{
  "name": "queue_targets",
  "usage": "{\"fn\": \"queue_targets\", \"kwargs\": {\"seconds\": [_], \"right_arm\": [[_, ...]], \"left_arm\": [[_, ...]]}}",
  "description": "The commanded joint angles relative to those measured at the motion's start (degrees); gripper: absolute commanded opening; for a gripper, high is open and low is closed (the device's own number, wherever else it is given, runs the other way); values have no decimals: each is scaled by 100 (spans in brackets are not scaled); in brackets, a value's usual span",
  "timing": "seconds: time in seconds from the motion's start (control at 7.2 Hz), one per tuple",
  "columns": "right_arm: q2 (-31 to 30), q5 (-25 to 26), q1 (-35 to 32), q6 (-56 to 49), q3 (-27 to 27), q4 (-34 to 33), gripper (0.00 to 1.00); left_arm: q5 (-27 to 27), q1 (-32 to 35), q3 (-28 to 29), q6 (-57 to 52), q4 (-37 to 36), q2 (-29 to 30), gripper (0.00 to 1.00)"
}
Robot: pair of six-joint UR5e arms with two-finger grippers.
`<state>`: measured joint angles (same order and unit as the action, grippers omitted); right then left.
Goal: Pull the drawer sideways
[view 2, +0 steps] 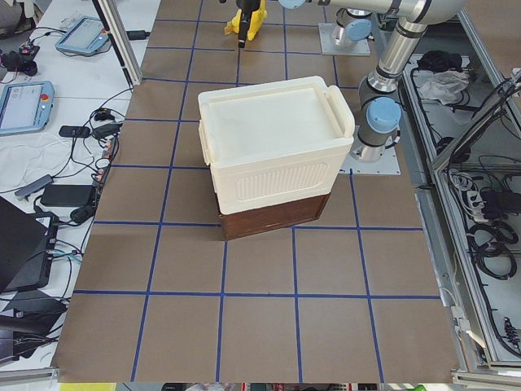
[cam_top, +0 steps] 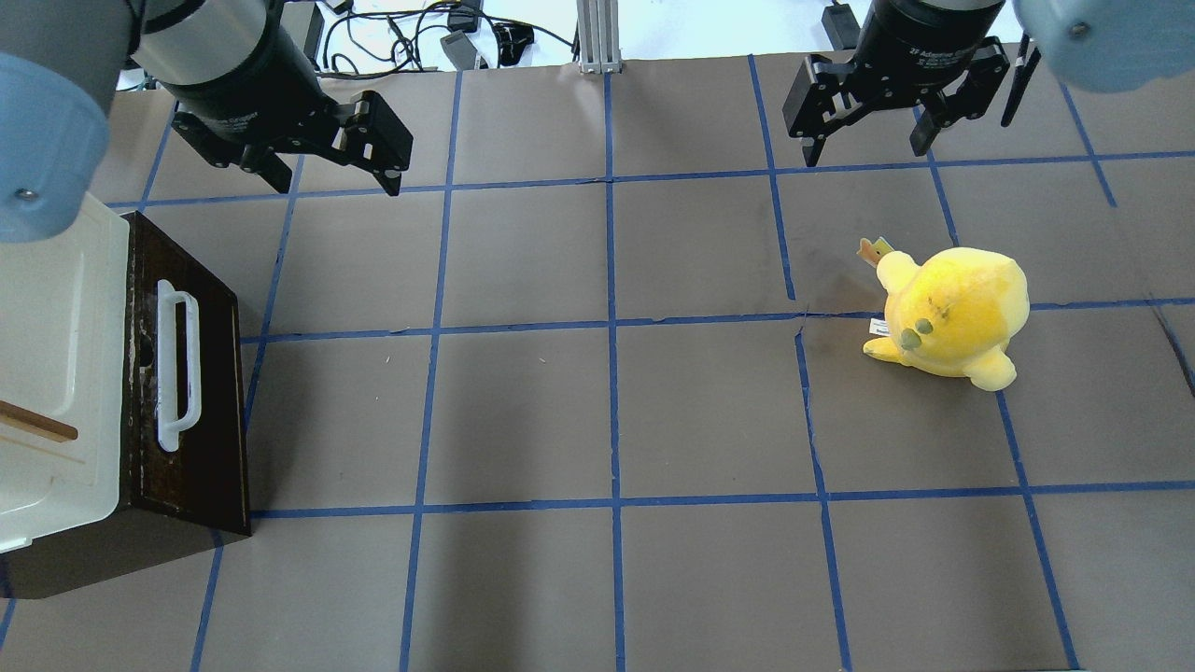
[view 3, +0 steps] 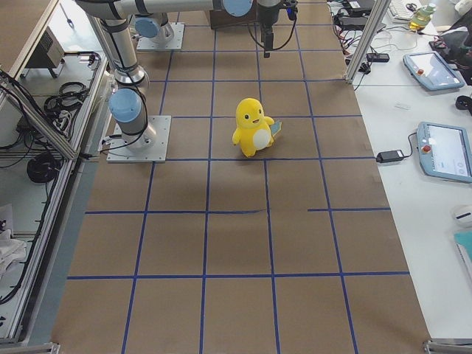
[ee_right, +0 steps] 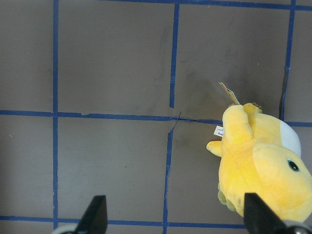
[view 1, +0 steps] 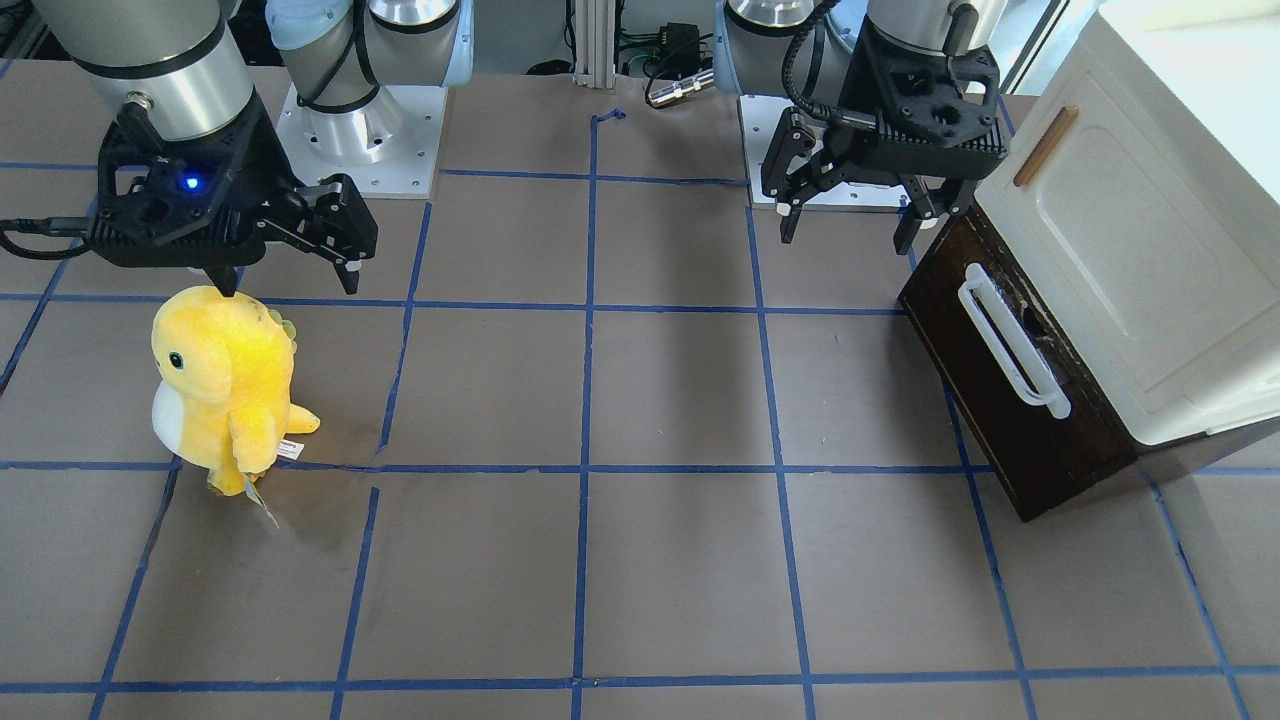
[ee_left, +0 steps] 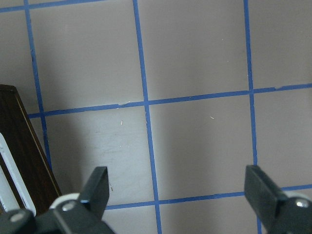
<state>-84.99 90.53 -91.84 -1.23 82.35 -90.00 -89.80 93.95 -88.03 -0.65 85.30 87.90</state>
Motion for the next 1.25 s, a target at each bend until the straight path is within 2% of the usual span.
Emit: {"fn": "queue_targets", "kwargs": {"seconds": [0.0,0.14,0.56,0.69,0.83,1.11], "right_arm": [[0,0,0,0,0,0,100],[0,0,0,0,0,0,100],[0,0,0,0,0,0,100],[0,0,0,0,0,0,100],[0,0,0,0,0,0,100],[0,0,0,0,0,0,100]], "left_arm": [[-20,1,66,179,292,8,100],[-29,1,93,188,399,-1,100],[-529,88,85,671,356,183,100],[-556,158,76,706,295,358,100],[-713,167,67,855,-27,777,100],[-2227,255,-37,1144,-181,1429,100]]}}
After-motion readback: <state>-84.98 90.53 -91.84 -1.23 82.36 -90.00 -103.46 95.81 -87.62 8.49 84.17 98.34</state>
